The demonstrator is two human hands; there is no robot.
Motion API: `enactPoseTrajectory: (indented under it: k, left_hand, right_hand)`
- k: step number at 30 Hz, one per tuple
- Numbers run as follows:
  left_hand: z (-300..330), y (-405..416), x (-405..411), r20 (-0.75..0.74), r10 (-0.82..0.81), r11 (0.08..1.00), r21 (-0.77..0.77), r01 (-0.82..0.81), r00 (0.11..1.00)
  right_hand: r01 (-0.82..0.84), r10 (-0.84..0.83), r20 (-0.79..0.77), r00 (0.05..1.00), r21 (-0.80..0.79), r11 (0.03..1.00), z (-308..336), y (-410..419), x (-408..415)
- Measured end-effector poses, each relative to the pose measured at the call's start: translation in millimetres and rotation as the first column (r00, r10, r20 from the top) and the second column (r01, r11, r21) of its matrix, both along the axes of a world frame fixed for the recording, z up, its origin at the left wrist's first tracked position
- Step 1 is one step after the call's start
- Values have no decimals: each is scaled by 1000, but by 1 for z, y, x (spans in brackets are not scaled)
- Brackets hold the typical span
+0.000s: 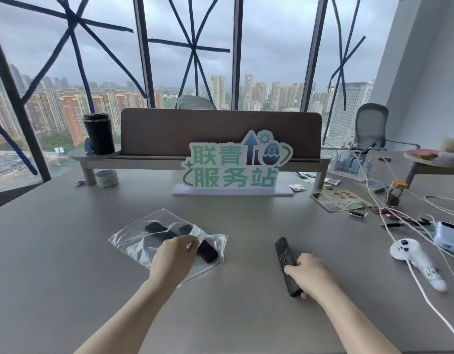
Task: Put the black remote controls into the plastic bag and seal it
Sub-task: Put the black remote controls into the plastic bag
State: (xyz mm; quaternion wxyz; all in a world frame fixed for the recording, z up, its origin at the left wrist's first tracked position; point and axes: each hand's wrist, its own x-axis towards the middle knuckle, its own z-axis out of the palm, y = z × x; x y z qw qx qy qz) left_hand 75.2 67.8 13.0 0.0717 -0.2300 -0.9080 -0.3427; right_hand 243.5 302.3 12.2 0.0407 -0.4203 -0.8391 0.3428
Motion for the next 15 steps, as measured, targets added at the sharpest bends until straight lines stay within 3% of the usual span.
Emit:
enactPoseTrajectory:
  k: [4,9,12,13,15]
  left_hand:
    - [8,-4,0,2,3,999,53,-3,1000]
    - [19,-7,0,-60,-16,994,105,22,998]
    - [25,-14,-1,-80,-13,988,155,25,997]
    - [26,-17,-2,-86,-8,986,164,22,996]
    - [27,-25,-6,-83,11,986,166,3,996]
  right_hand:
    - [-195,101,-245,964,-395,898,26,-26,8]
    - [-377,262,-280,923,-535,756,34,-80,-43]
    - [-419,172,-427,888,-596,685,23,-108,-81]
    - [-389,103,-463,881,-582,714,20,-112,-86]
    - [-275,23,-510,860,-425,863,12,-110,-90]
